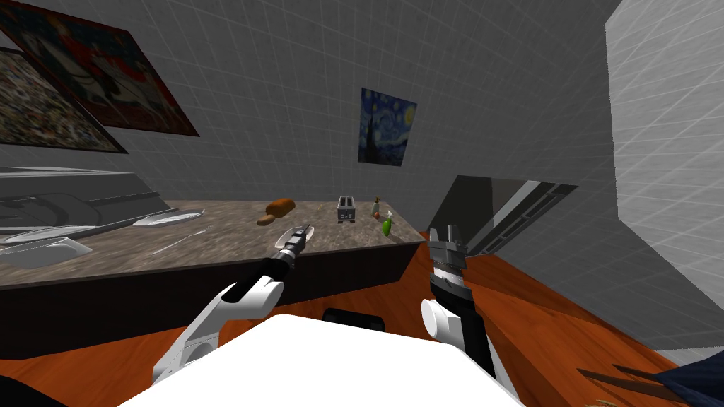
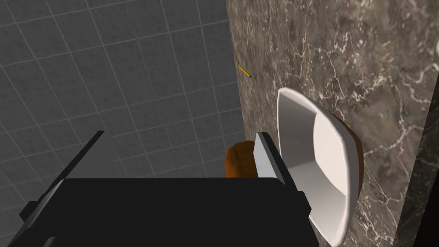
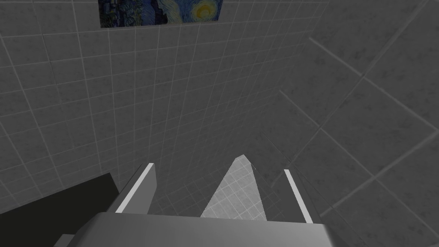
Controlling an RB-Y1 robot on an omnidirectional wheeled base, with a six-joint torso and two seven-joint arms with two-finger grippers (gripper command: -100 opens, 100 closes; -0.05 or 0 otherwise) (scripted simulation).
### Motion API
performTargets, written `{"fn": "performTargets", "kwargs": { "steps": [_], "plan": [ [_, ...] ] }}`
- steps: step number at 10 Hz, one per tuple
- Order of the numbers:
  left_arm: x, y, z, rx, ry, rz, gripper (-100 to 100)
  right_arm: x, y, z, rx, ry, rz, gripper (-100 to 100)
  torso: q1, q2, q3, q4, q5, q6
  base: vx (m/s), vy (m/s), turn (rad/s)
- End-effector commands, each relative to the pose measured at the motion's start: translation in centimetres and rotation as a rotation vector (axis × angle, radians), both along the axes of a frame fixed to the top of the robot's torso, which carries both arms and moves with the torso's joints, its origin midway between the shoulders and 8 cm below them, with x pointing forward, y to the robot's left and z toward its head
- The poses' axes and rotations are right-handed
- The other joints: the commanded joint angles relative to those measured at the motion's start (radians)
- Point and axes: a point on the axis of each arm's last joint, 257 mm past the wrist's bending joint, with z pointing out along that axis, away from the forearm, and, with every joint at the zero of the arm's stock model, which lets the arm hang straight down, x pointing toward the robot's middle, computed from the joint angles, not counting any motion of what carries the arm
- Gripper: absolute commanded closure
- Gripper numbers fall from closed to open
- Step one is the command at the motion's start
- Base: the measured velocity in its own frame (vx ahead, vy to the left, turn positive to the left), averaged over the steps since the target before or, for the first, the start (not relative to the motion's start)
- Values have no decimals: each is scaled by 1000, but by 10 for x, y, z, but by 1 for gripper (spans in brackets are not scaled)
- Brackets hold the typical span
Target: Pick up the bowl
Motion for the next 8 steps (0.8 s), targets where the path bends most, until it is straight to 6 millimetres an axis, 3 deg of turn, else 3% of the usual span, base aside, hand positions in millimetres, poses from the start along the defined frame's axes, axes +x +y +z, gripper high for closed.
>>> {"fn": "performTargets", "kwargs": {
  "steps": [1, 8],
  "plan": [
    [-2, 2, -12, -21, 46, 10, -100, 0, 0, 0, 0, 0, 0, 0, 0, 0, 0, 0, 0, 0, 17, 8, 4],
    [-12, 7, -49, -87, 187, 37, -100, 0, 0, 0, 0, 0, 0, 0, 2, -1, 0, 0, 0, 0, 19, 21, 3]
  ]
}}
